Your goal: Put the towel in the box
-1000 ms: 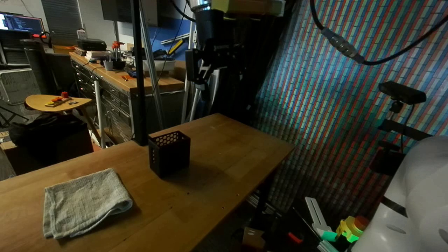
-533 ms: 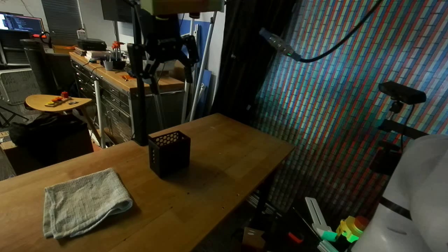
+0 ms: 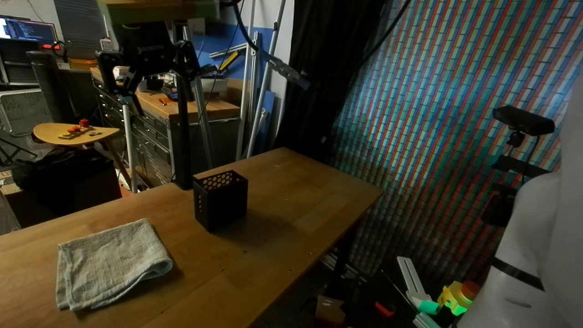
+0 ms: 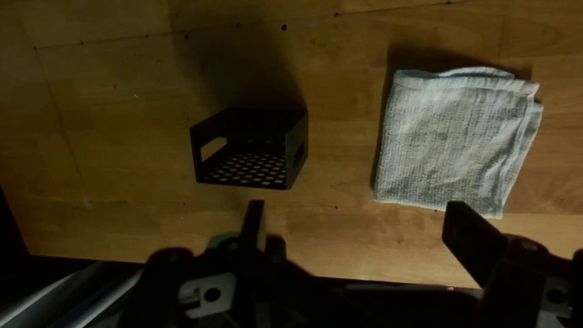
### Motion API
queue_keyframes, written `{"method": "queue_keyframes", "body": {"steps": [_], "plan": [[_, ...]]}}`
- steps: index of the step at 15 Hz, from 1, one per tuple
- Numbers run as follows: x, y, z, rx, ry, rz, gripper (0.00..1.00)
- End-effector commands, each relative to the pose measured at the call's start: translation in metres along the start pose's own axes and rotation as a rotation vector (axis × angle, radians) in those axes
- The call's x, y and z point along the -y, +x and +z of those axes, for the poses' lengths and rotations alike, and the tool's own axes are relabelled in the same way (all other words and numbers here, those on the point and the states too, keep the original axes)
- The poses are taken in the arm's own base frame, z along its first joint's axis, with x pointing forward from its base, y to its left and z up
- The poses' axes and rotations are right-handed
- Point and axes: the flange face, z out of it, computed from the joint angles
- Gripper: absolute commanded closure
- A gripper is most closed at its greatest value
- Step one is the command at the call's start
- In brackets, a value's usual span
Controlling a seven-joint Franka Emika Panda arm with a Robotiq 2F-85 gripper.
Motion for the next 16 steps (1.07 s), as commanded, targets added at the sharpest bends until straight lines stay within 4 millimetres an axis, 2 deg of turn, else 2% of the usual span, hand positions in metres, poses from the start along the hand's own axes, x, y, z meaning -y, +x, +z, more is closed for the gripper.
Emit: {"method": "queue_keyframes", "body": {"steps": [1,5,7,12,16], "plan": [[0.037,0.032,0.002,-0.062,0.012,0.009,0.00],[0.072,0.053,0.023,-0.109,0.026,-0.046,0.00],[0.088,0.062,0.040,-0.118,0.032,-0.070,0.00],[0.127,0.080,0.097,-0.113,0.058,-0.115,0.00],[0.149,0.087,0.141,-0.105,0.080,-0.145,0.00]]}}
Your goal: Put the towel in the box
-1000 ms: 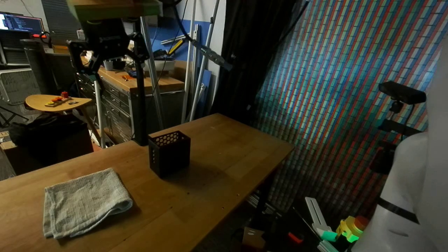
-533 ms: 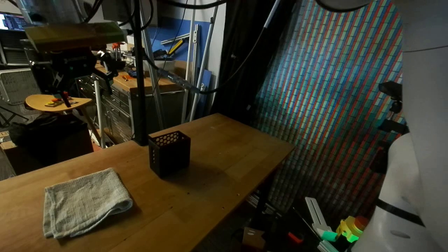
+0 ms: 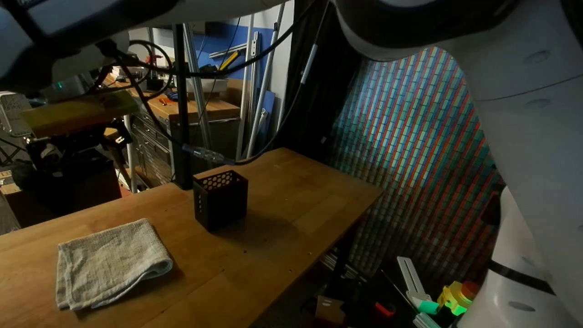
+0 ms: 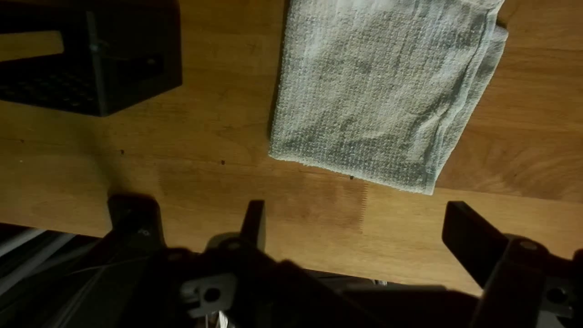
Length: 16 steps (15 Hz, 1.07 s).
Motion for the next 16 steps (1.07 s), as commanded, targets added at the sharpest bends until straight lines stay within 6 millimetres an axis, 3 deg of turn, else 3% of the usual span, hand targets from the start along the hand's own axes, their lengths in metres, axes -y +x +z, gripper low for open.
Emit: {"method": "queue_keyframes", "body": {"steps": [1,12,16], "plan": [[0.014,0.015,0.027,-0.021,0.030,-0.029,0.00],[0.039,-0.003,0.132,0.091,0.143,-0.062,0.00],[0.053,-0.002,0.148,0.047,0.212,-0.103,0.00]]}}
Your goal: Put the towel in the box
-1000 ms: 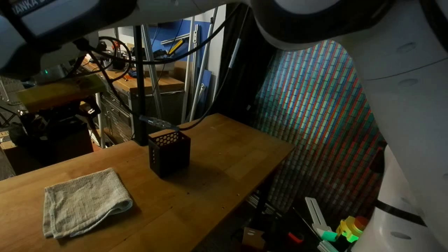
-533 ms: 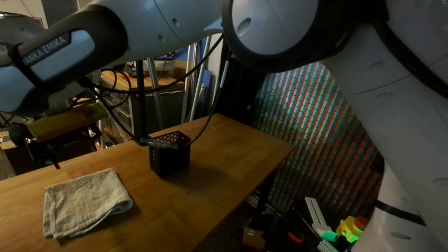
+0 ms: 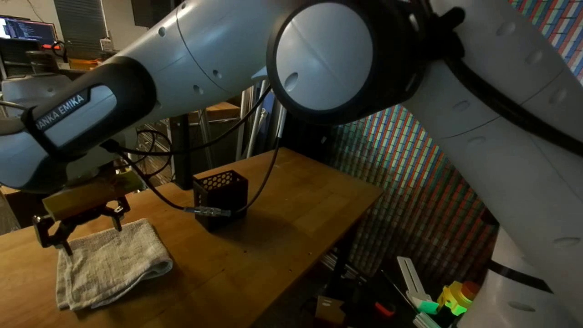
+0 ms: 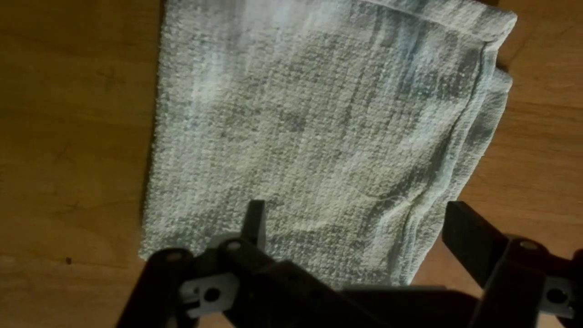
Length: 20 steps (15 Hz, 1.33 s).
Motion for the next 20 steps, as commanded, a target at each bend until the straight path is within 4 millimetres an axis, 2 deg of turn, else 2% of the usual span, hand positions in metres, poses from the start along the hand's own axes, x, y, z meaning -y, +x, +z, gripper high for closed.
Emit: {"method": "queue_keyframes", "body": {"steps": [1,5,13,17,18,20], "plan": [[0.010,0.008,0.007,-0.047,0.061,-0.065,0.00],[0.014,-0.004,0.031,0.003,0.072,-0.151,0.00],[0.003,-0.021,0.068,0.088,0.049,-0.249,0.00],[0.019,-0.029,0.076,0.084,0.089,-0.243,0.00],[0.025,-0.032,0.076,0.086,0.097,-0.241,0.25],[0.037,-0.038,0.074,0.096,0.112,-0.243,0.33]]}}
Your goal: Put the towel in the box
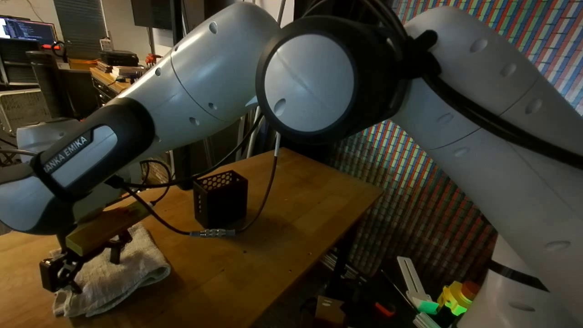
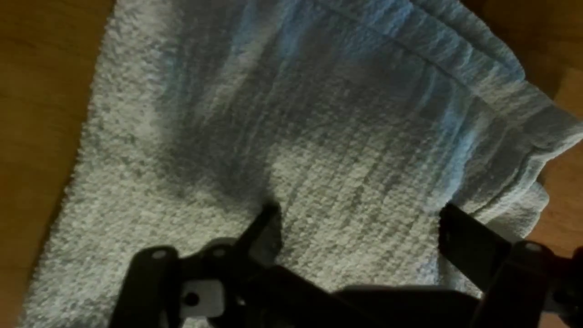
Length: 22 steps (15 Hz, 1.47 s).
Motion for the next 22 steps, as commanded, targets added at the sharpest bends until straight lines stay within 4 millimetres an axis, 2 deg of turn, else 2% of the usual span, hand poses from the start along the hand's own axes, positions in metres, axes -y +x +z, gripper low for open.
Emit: {"method": "queue_keyframes", "body": {"steps": [1,4,9,12,14,17,19,22], "plan": [[0.028,-0.009,0.008,0.012,0.057,-0.016,0.41],[0.044,-0.014,0.001,0.016,0.062,-0.039,0.66],[0.053,-0.025,-0.017,0.018,0.062,-0.039,1.00],[0.058,-0.031,-0.033,0.019,0.060,-0.044,0.98],[0.060,-0.034,-0.050,0.011,0.052,-0.045,1.00],[0.058,-0.036,-0.088,-0.021,0.034,-0.025,1.00],[0.050,-0.035,-0.118,-0.042,0.016,0.002,1.00],[0.024,-0.036,-0.160,-0.059,-0.026,0.064,1.00]]}}
